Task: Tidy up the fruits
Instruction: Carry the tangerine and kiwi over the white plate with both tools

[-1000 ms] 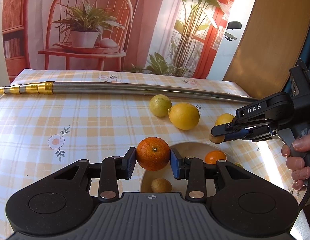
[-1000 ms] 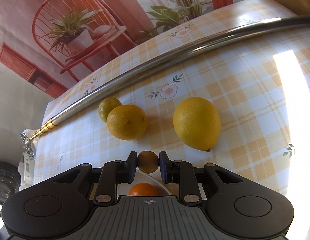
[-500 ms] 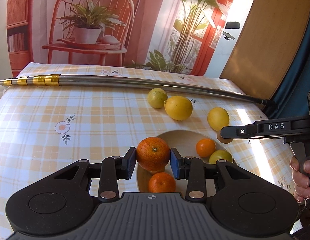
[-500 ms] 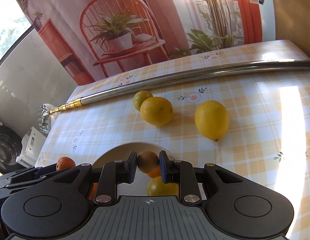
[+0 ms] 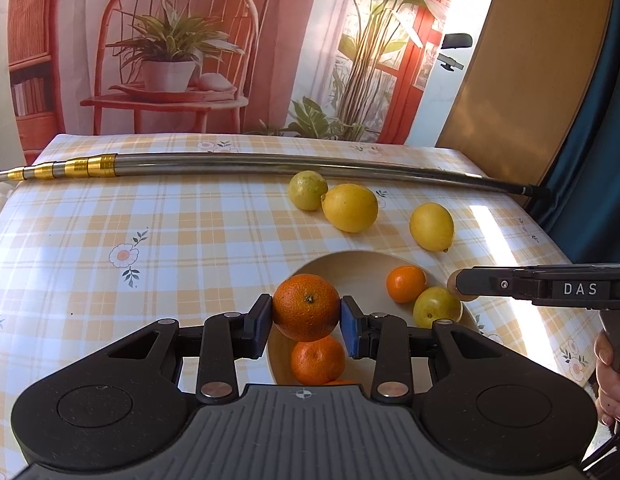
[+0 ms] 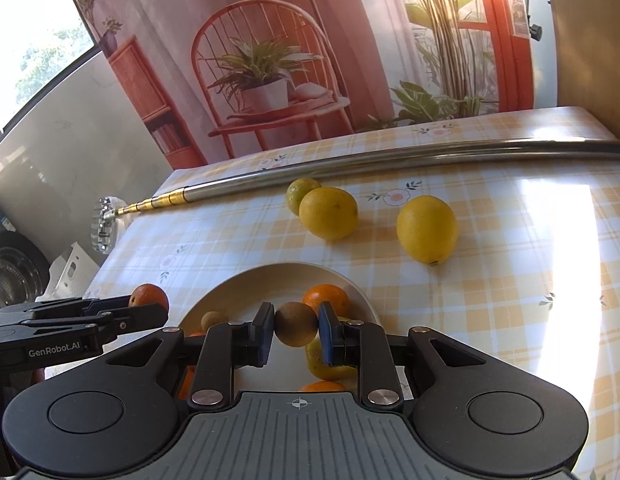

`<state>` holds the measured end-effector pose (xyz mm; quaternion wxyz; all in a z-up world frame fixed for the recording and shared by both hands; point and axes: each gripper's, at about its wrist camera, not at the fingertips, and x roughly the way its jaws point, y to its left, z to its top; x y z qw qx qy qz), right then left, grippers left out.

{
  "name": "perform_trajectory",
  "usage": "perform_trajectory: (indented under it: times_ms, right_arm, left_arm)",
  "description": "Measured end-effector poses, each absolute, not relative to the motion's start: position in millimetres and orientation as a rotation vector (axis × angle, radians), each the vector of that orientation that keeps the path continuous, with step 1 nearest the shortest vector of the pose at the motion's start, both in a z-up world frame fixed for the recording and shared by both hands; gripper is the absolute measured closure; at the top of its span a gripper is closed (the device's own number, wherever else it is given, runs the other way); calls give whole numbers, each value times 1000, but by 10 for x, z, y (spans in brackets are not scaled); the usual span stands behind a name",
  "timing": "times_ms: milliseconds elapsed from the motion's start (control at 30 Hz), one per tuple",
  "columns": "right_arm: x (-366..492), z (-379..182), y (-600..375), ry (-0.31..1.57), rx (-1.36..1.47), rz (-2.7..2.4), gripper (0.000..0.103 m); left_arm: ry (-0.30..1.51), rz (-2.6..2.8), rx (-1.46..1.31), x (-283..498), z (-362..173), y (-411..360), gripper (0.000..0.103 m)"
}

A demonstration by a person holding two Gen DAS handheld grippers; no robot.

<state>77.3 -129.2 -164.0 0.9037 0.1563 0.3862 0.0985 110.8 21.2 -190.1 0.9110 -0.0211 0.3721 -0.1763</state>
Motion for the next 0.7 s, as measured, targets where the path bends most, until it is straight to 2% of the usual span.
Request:
perform_trajectory:
  times_ms: [700]
  right_arm:
    - [926, -1831, -1473, 795, 361, 174, 81]
  left_arm:
    - [811, -403, 146, 1530, -2207, -233, 65]
